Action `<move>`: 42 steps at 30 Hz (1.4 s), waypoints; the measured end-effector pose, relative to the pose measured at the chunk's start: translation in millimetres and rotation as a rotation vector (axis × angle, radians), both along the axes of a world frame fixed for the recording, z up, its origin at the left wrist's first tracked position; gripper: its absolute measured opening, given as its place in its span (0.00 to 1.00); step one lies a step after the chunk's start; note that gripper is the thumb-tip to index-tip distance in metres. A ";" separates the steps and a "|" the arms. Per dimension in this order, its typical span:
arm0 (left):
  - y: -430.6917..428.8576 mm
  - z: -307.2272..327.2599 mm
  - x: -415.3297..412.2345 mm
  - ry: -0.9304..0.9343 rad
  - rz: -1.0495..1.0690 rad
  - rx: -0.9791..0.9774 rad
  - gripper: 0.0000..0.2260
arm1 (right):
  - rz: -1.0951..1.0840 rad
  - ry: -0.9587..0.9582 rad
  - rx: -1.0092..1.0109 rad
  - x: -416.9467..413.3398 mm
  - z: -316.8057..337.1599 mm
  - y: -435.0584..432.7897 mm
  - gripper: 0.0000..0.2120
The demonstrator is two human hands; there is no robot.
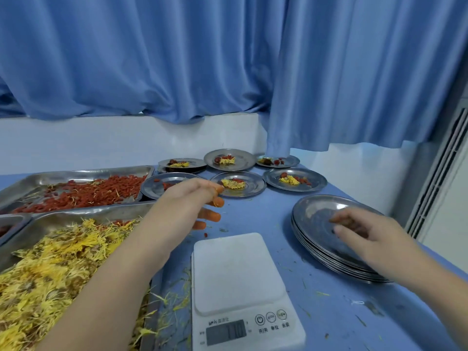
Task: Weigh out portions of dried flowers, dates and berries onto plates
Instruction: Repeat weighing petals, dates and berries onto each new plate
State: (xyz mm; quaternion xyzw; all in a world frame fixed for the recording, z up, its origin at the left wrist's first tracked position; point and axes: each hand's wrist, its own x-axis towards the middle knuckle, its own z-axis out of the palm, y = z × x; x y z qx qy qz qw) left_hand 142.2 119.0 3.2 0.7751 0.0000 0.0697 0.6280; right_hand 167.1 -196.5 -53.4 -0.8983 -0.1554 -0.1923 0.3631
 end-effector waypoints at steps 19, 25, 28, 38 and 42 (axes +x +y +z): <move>-4.7 -11.1 3.7 -0.009 -0.002 0.143 0.08 | -0.109 0.088 -0.499 -22.9 4.7 18.3 0.11; -5.4 -10.5 1.4 -0.005 0.000 0.150 0.09 | -0.131 0.139 -0.296 -22.4 3.7 15.8 0.11; -6.0 -9.8 0.9 -0.005 -0.004 0.154 0.09 | -0.099 0.146 -0.177 -23.1 5.0 14.1 0.12; -9.3 -8.2 -2.2 0.018 -0.028 0.163 0.08 | -0.095 0.033 -0.201 -27.9 8.6 12.8 0.05; -9.6 -8.4 -2.1 0.013 -0.024 0.165 0.09 | -0.140 -0.014 -0.356 -32.2 12.0 17.4 0.09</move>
